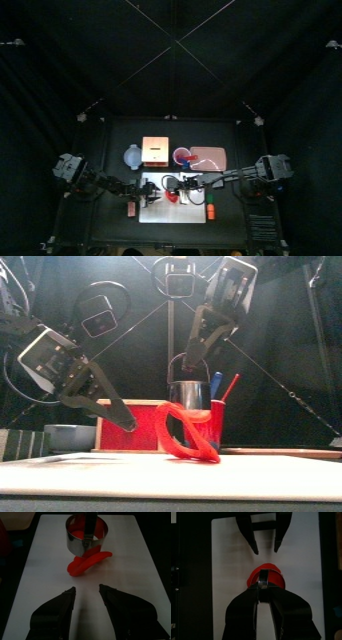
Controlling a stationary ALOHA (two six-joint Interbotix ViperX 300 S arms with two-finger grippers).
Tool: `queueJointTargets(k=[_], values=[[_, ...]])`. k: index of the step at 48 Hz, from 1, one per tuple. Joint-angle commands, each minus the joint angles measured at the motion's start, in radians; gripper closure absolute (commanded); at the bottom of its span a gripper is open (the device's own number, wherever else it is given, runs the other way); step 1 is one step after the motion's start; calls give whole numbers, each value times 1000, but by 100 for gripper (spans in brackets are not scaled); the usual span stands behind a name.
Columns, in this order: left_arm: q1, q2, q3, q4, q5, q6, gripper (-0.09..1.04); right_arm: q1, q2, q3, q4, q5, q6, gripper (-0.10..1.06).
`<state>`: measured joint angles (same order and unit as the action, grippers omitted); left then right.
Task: Get the cutter from the drawer then cut the dough then place the extra dough in the bowl
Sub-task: Place the extra dough in the bowl
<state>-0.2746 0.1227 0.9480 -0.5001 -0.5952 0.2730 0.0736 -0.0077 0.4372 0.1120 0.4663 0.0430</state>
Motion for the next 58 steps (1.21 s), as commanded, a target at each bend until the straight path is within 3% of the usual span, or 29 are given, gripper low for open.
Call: queueJointTargets(k=[1, 26, 36, 58], values=[[-2, -6, -8, 0, -3, 0, 13, -11, -54, -21, -2, 12, -2, 43], [-6, -6, -2, -15, -3, 0, 13, -17, -94, -18, -3, 163, 11, 43], [-6, -12, -5, -15, -3, 0, 13, -17, -129, 77, -26, 167, 71, 43], [2, -25, -52, -15, 21, 3, 13, -18, -264, 385, -72, -120, 115, 43]])
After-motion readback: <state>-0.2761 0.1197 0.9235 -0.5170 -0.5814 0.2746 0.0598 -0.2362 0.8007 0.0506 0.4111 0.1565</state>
